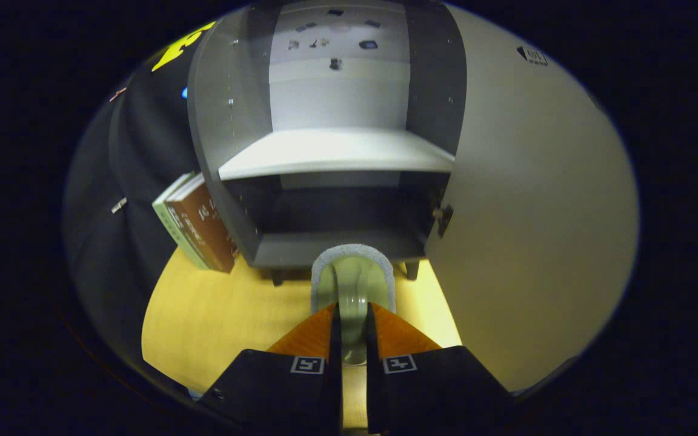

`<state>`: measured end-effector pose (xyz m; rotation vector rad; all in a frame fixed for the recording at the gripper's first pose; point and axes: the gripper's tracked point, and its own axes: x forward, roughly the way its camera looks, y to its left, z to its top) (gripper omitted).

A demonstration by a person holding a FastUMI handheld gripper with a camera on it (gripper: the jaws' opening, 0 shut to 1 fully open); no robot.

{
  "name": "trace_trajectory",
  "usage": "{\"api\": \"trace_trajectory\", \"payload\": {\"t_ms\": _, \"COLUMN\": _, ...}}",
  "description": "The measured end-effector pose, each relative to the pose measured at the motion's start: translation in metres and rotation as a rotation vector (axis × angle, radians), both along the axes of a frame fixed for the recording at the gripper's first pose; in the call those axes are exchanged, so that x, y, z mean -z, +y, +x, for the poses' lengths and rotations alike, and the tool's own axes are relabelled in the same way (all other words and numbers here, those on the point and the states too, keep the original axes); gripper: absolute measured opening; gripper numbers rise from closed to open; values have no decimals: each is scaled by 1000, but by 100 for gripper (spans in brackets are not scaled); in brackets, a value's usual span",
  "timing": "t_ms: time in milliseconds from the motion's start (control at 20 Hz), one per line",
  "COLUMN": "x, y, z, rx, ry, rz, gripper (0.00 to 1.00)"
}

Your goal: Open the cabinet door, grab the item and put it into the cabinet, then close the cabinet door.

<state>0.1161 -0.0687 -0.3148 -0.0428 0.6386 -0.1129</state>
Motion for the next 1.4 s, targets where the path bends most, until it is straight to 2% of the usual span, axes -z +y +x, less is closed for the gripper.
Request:
{"api": "trace_trajectory", "payload": {"t_ms": 300, "x": -97, "y": 0, "z": 63, "rx": -15, "ry": -181, "rz": -6, "gripper": 20}}
{"api": "trace_trajectory", "payload": {"t_ms": 550, "x": -147, "y": 9, "z": 119, "rx": -43, "ry": -280, "rz": -52, "gripper": 20}}
{"api": "trace_trajectory", "payload": {"t_ms": 850, "x": -144, "y": 15, "z": 177, "rx": -67, "ry": -251, "rz": -70, "gripper": 20}}
{"api": "trace_trajectory", "payload": {"t_ms": 1200, "x": -105, "y": 16, "z": 233, "rx": -60, "ry": -131, "rz": -59, "gripper": 20}}
{"api": "trace_trajectory", "payload": {"t_ms": 1400, "x": -105, "y": 16, "z": 257, "rx": -45, "ry": -176, "rz": -48, "gripper": 19}}
